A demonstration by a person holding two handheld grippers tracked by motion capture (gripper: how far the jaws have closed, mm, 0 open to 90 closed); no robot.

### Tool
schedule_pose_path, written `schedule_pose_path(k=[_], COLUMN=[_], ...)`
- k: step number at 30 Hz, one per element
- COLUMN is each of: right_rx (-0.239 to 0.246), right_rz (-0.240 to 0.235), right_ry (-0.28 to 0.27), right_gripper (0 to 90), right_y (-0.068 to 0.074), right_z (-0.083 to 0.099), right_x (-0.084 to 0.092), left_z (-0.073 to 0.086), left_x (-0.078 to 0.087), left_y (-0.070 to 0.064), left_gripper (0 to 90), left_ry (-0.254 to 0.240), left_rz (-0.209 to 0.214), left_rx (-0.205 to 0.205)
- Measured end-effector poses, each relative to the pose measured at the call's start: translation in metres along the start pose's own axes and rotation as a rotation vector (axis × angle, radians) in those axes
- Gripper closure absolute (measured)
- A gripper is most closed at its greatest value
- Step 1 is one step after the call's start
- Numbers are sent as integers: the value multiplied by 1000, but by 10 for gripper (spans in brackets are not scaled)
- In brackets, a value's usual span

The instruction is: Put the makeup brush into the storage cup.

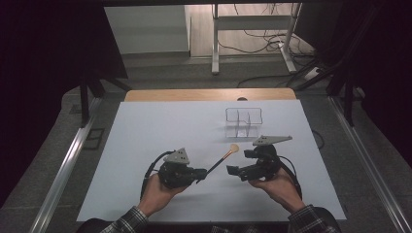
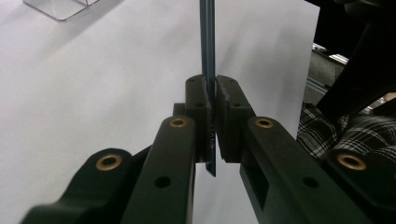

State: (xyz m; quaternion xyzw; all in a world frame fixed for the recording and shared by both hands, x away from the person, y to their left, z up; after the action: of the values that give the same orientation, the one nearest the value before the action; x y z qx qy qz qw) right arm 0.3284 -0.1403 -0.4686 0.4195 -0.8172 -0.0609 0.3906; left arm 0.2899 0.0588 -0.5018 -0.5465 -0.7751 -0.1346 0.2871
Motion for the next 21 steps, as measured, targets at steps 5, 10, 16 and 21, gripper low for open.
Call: schedule_pose_path(k=[5,10,16,21], right_rx=[-6,-19,-29,-48], right_rz=[-19,-38,-71,-122], right_ry=[4,9,11,34], right_gripper=[50,105,261,403], right_y=[3,5,9,10], right_z=[-2,-3,-6,-7], right_x=[-6,-11,-14,-17], left_z=[-2,-3,-4,-5], left_x=[-1,-1,-2,-2], left_y=[-2,-4,-5,-6], left_gripper=[850,850,850,850], left_ry=[-11,-20,-24,-21], left_rz=[9,15,17,20], left_rx=[1,-2,-13,-16])
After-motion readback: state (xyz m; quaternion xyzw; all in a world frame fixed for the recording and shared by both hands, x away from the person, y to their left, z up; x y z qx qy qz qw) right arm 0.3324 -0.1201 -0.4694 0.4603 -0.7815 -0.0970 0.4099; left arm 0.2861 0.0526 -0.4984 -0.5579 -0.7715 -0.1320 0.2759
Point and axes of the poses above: each handheld gripper's, and its own axes: x roughly backward along the jaws, z roughly out of its underside, y roughly to its left, the point moved 6 cm from there along -x, roughly forward along the jaws, and after that the axes turned 9 degrees about -x, right-handed, at the moved point
